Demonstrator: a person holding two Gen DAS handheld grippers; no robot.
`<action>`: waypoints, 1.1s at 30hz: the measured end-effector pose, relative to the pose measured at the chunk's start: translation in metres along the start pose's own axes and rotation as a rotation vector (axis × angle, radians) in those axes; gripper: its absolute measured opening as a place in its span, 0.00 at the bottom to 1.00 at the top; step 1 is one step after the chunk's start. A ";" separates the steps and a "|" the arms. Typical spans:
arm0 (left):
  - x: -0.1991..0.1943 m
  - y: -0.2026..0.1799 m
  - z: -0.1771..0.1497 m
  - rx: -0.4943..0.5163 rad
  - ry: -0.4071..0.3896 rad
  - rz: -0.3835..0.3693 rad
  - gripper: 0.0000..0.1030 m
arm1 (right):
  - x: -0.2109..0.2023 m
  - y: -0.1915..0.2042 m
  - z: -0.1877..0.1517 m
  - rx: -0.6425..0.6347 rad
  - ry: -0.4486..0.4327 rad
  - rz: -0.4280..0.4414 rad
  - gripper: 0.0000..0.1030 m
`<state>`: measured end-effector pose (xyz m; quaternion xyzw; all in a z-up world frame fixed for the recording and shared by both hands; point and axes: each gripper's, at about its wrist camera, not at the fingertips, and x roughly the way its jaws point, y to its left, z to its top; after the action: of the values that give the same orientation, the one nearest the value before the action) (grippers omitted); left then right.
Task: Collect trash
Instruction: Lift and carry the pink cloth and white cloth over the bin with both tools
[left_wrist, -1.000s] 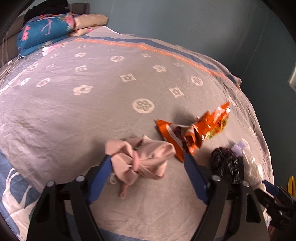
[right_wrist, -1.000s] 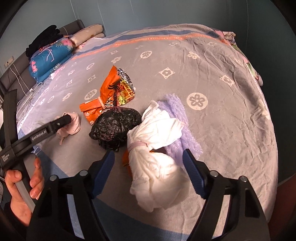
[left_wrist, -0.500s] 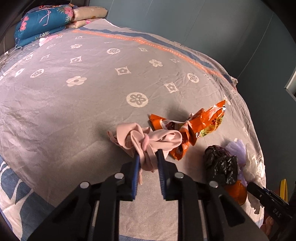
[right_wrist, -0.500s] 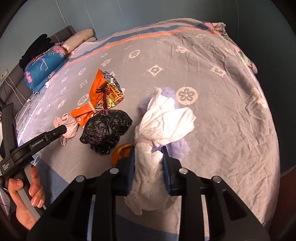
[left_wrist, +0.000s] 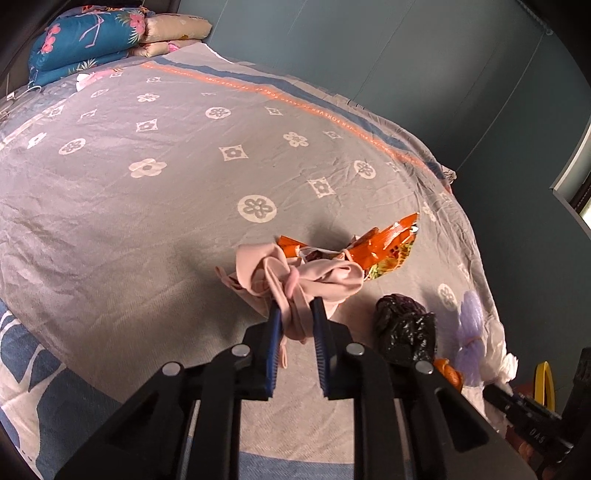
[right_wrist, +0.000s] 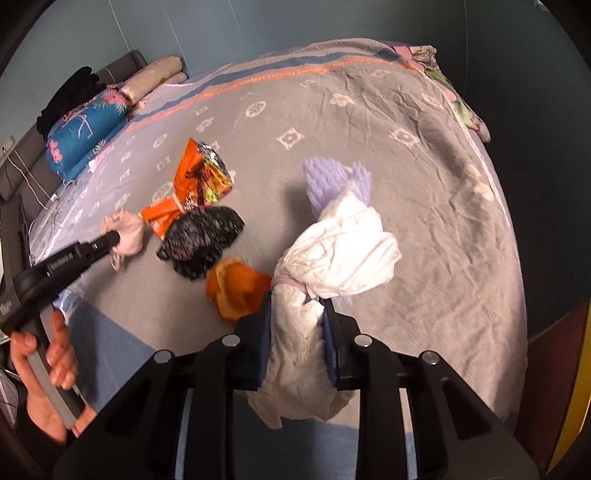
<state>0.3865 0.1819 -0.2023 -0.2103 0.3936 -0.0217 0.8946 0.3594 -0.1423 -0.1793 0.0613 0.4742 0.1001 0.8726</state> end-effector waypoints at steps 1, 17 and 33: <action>-0.001 -0.001 -0.001 0.000 -0.002 -0.001 0.15 | -0.001 -0.002 -0.003 0.003 0.007 0.000 0.23; -0.030 -0.017 -0.010 0.055 -0.048 -0.026 0.15 | -0.054 -0.018 -0.032 -0.022 -0.053 -0.048 0.23; -0.110 -0.087 -0.043 0.213 -0.157 -0.067 0.15 | -0.171 -0.025 -0.044 -0.068 -0.247 -0.027 0.23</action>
<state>0.2914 0.1094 -0.1176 -0.1282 0.3106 -0.0767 0.9387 0.2346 -0.2055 -0.0686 0.0370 0.3601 0.0958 0.9273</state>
